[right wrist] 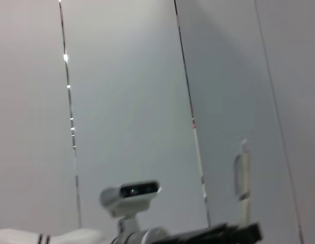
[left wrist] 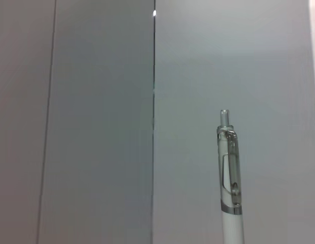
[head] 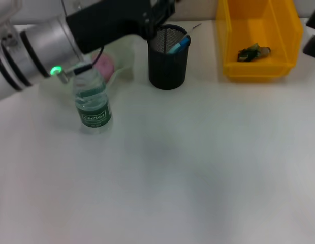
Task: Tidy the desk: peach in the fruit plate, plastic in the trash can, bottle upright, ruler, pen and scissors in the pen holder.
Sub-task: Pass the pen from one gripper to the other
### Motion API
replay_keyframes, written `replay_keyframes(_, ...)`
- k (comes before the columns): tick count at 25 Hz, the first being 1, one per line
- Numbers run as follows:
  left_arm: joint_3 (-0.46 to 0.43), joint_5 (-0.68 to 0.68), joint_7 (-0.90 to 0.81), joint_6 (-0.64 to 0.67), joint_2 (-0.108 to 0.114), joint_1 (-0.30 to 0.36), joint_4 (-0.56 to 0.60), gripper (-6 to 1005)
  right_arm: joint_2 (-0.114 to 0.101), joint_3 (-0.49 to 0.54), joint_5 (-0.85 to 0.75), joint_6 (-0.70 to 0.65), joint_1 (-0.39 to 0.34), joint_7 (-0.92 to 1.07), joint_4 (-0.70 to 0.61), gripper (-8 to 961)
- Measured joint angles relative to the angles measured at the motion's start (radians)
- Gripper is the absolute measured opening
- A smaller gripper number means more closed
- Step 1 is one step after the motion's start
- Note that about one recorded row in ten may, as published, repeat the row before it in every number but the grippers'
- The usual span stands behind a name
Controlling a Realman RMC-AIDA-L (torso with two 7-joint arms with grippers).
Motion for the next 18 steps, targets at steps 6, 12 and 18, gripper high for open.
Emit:
replay_keyframes(6,0.002,-0.026,0.074,0.106,-0.003,0.024,-0.097,209,-0.001,-0.01,-0.001,0.06,0.095,0.019,0.021,575)
replay_keyframes(12,0.03,-0.023,0.121,0.142,-0.003,0.038,-0.141,215,-0.002,-0.128,-0.008,0.16,0.172,0.035,0.018,571)
replay_keyframes(18,0.05,-0.024,0.131,0.15,-0.003,0.041,-0.157,221,-0.001,-0.254,-0.004,0.221,0.217,0.047,0.018,570)
